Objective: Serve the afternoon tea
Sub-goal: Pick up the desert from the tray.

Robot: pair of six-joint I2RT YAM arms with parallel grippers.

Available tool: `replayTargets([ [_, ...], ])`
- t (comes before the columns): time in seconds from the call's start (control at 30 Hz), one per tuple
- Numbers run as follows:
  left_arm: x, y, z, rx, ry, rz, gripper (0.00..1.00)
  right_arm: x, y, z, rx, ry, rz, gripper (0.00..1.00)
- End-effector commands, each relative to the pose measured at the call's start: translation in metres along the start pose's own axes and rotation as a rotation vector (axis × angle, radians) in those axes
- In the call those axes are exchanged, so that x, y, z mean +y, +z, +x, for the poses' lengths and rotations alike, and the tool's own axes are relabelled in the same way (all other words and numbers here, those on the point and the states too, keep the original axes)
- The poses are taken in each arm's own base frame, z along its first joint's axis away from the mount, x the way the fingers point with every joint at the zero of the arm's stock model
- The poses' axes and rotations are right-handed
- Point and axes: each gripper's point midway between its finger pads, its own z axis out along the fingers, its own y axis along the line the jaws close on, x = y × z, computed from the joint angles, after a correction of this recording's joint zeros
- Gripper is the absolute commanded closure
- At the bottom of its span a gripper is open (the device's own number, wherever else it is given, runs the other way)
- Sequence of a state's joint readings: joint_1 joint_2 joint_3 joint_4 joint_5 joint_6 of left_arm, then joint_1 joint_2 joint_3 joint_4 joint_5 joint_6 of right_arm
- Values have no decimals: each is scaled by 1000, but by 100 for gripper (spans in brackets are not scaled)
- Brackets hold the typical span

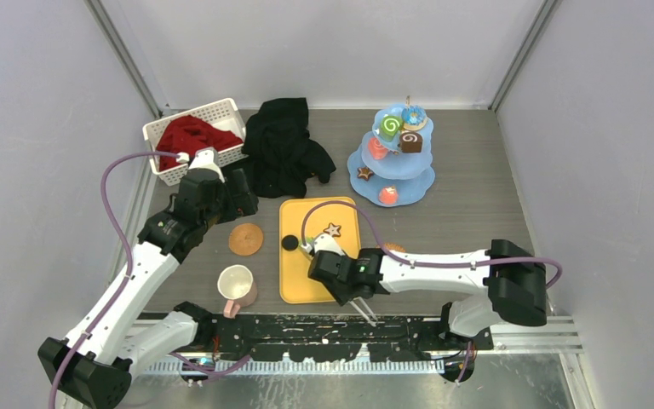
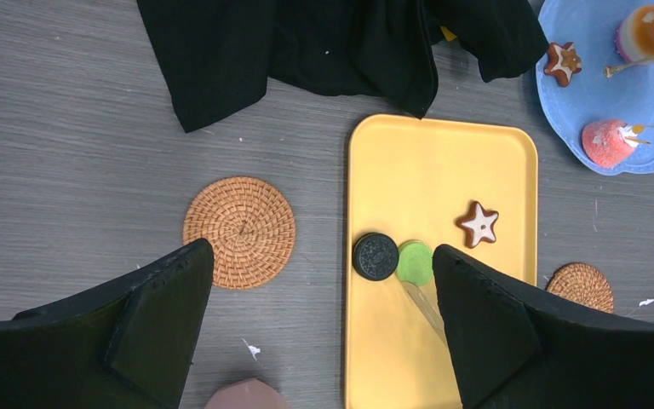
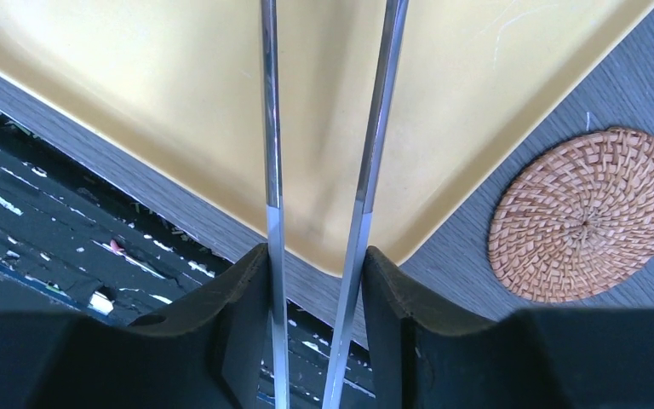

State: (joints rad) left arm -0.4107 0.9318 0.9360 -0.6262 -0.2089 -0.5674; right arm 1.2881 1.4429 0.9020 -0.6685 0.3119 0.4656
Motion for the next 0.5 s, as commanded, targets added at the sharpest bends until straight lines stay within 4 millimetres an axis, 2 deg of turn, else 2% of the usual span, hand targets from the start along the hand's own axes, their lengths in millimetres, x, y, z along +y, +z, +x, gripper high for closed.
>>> replayTargets([
  [0.0, -8, -8, -21, -75, -5, 34, 1, 2, -10, -24, -55, 9, -10, 53],
  [0.27, -7, -8, -22, -79, -3, 31, 1, 7, -9, -31, -66, 39, -61, 52],
  [0.47, -7, -9, -23, -82, -3, 31, 1, 3, -9, -39, -77, 51, -63, 51],
])
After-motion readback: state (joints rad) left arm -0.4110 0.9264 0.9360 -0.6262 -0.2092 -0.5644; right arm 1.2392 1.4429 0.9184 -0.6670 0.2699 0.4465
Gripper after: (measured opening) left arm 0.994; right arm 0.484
